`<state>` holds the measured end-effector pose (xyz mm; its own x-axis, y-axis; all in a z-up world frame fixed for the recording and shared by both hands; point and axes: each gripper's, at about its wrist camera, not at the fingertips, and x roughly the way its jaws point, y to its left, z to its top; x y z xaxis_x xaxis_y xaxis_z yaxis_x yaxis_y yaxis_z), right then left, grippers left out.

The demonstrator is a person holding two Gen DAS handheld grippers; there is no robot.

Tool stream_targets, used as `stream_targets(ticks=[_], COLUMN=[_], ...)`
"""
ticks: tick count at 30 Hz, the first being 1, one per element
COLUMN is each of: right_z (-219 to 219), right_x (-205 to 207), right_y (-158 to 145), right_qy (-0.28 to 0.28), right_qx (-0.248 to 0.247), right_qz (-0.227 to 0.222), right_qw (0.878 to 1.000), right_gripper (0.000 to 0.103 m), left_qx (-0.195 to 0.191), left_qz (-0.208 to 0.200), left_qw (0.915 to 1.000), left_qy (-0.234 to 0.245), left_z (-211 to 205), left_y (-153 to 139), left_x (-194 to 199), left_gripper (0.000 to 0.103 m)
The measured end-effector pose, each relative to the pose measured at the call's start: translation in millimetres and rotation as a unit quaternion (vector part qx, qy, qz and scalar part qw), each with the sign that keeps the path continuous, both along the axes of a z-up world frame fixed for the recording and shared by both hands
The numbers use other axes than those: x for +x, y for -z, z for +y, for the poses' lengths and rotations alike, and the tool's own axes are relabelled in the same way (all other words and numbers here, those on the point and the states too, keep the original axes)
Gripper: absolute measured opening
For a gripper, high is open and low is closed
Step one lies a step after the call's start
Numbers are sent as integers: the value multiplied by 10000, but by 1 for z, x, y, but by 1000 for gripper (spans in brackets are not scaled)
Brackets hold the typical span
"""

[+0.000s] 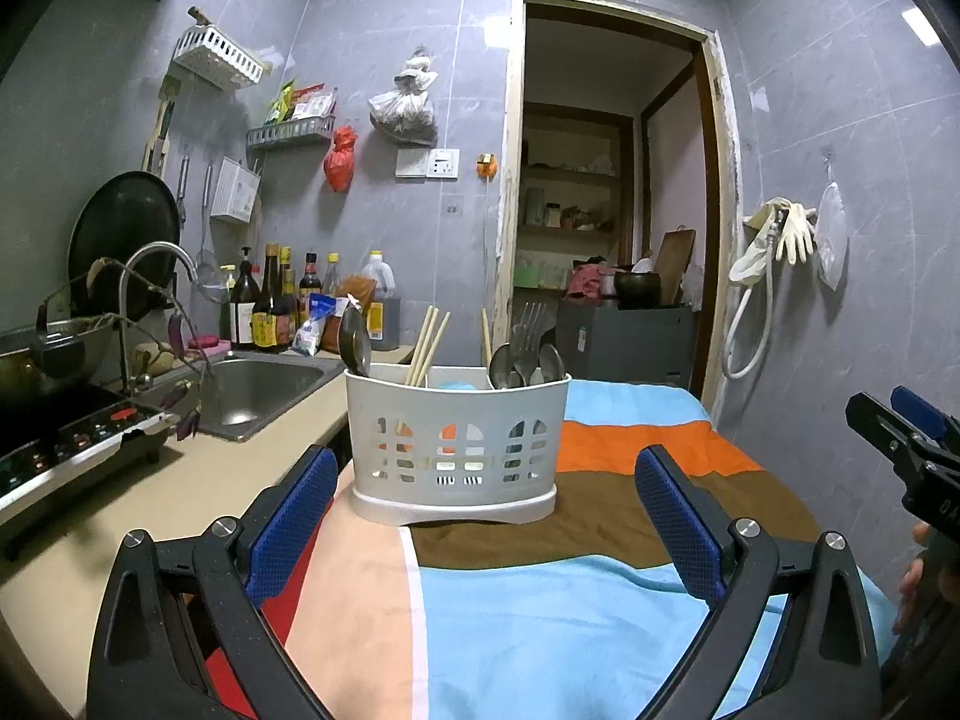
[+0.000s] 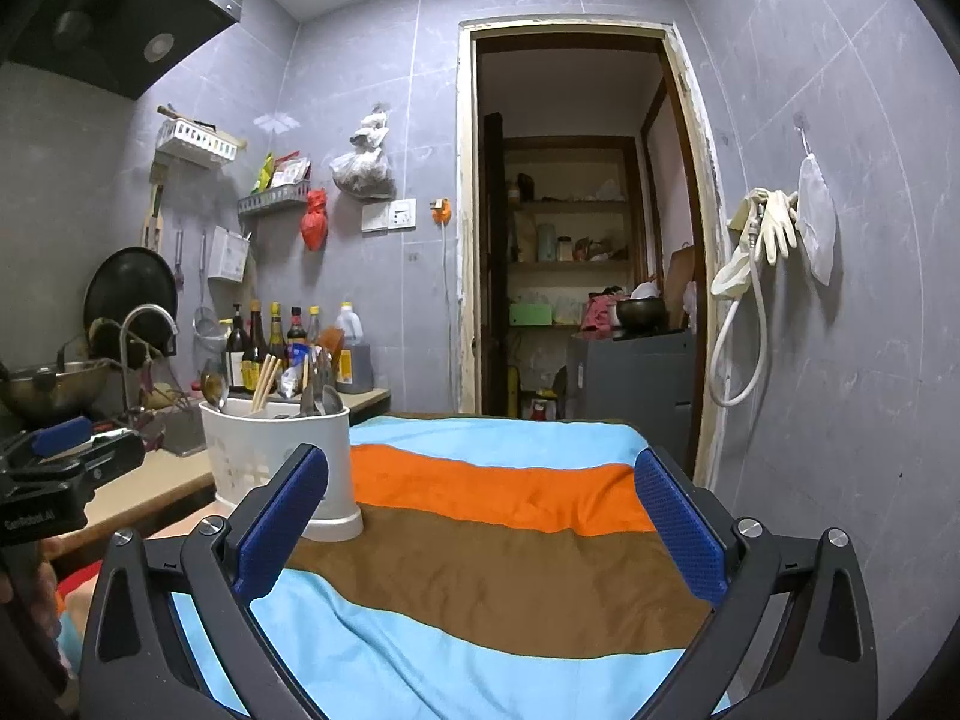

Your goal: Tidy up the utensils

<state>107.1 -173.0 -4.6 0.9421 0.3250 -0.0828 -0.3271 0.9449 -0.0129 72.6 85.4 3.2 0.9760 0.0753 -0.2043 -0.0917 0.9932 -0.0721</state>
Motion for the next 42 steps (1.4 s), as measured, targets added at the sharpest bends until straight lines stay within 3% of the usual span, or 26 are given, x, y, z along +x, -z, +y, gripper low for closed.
stream_targets(ticks=[42], right_z=[2], right_x=[2], right_y=[6], right_qy=[25], right_qx=[19], right_qz=[80], right_qw=[10000], right_gripper=[103], left_qx=[-31], left_qz=[108], left_qw=[9999], left_qy=[2], left_z=[8], left_y=[9], left_x=[5], left_gripper=[97])
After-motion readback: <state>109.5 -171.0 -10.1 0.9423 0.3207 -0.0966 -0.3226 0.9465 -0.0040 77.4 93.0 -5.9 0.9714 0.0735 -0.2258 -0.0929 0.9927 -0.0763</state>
